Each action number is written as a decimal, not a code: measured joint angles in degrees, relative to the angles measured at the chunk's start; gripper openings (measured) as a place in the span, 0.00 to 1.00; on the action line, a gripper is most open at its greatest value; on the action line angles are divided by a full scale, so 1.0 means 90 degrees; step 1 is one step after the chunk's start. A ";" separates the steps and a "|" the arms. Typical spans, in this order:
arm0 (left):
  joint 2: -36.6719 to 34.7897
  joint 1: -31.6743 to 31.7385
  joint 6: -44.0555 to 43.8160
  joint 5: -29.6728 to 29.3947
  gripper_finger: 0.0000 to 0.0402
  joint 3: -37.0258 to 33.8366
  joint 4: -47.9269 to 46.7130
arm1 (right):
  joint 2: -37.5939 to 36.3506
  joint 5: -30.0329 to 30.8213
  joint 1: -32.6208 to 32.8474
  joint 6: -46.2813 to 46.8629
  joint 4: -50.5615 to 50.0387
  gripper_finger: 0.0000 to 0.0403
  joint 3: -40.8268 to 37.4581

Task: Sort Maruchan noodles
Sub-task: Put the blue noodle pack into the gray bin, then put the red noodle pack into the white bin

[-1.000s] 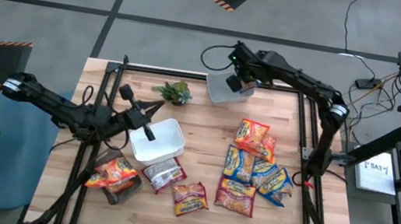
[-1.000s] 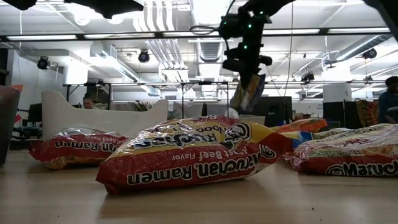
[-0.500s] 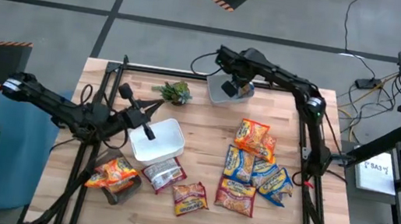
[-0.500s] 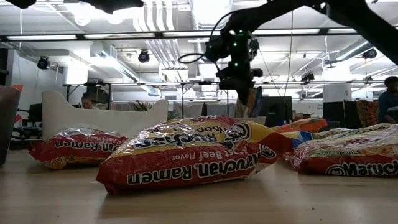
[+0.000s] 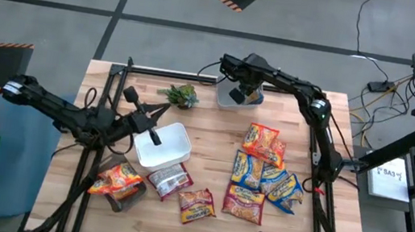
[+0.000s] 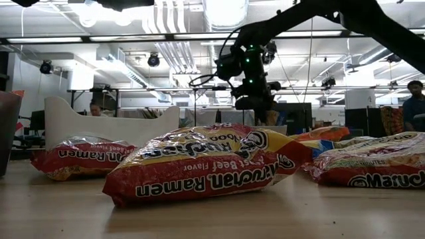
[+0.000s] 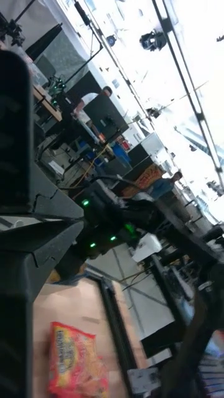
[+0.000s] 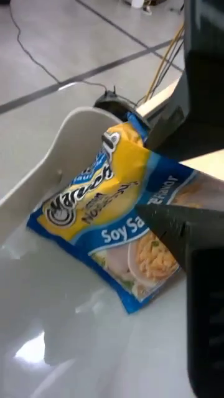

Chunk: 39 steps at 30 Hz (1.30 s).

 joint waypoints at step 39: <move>0.0005 0.0000 -0.0019 -0.0023 0.00 0.0005 -0.0090 | -0.4709 -0.3266 0.3473 0.1886 0.1755 0.38 -0.5713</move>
